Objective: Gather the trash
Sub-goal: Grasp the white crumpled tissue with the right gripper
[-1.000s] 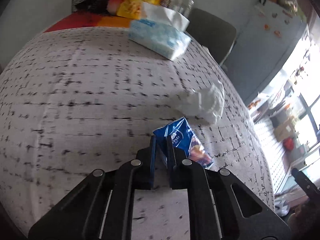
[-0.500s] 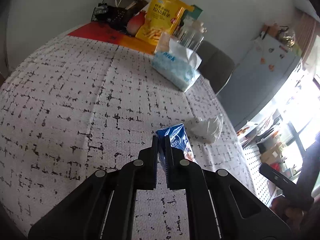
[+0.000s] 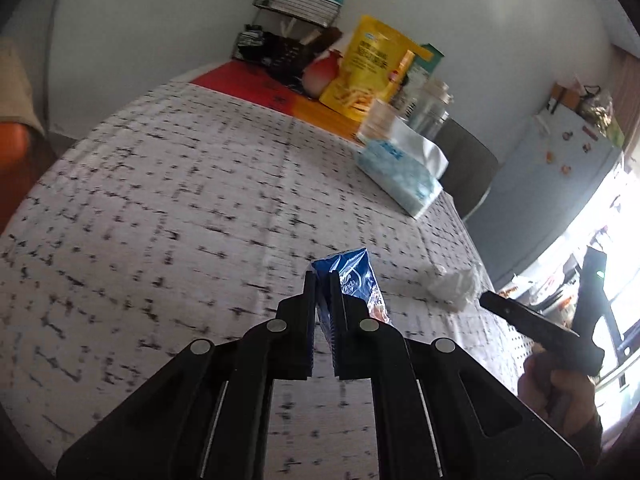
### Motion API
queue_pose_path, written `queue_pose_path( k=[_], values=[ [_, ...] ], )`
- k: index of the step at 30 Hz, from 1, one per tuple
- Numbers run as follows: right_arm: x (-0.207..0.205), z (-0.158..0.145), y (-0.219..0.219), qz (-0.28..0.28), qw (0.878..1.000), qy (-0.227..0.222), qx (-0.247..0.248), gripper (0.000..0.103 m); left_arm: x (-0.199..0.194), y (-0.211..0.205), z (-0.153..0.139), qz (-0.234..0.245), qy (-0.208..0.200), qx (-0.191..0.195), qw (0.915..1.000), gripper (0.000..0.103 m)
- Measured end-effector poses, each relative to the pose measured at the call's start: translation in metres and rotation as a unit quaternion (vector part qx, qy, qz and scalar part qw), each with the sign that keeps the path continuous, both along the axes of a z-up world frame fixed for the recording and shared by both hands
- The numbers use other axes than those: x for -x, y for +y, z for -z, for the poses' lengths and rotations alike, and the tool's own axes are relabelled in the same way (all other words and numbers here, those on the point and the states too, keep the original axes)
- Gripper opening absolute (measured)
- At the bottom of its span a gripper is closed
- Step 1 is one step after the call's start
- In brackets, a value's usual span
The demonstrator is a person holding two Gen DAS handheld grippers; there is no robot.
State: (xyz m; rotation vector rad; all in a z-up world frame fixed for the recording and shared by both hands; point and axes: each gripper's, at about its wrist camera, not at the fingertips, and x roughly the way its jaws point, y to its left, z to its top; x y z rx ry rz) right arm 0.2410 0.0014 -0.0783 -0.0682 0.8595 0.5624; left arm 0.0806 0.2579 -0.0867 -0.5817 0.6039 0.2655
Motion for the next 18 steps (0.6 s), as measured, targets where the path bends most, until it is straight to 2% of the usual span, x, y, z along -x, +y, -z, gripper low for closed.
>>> queue_pose_path(
  k=[3,8,9,11,12,13,15,18],
  values=[
    [-0.019,0.005,0.019,-0.004,1.0,-0.004,0.025,0.095,0.007,0.013,0.003,-0.017,0.005,0.004,0.9998,0.007],
    [-0.033,0.018,0.042,-0.009,0.999,0.002,0.037,0.095,0.011,0.019,0.008,-0.024,0.01,0.014,0.9996,0.007],
    [-0.035,0.021,0.044,-0.007,0.999,0.002,0.038,0.092,0.011,0.018,0.009,-0.024,0.01,0.014,0.9996,0.007],
    [-0.036,0.029,0.046,-0.007,0.999,0.006,0.041,0.062,0.01,0.014,0.009,-0.021,0.008,0.015,0.9996,0.007],
    [-0.037,0.031,0.047,-0.011,0.999,0.014,0.043,0.034,0.01,0.012,0.008,-0.019,0.007,0.015,0.9997,0.007],
    [-0.037,0.034,0.047,-0.016,0.999,0.025,0.043,0.027,0.009,0.01,0.007,-0.018,0.006,0.015,0.9997,0.007],
    [-0.031,0.029,0.041,-0.019,0.999,0.025,0.033,0.019,0.01,0.006,0.005,-0.016,0.003,0.015,0.9998,0.007],
    [-0.018,0.019,0.032,-0.026,0.999,0.012,0.027,0.016,0.01,-0.001,-0.001,-0.012,-0.003,0.013,0.9998,0.007]
  ],
)
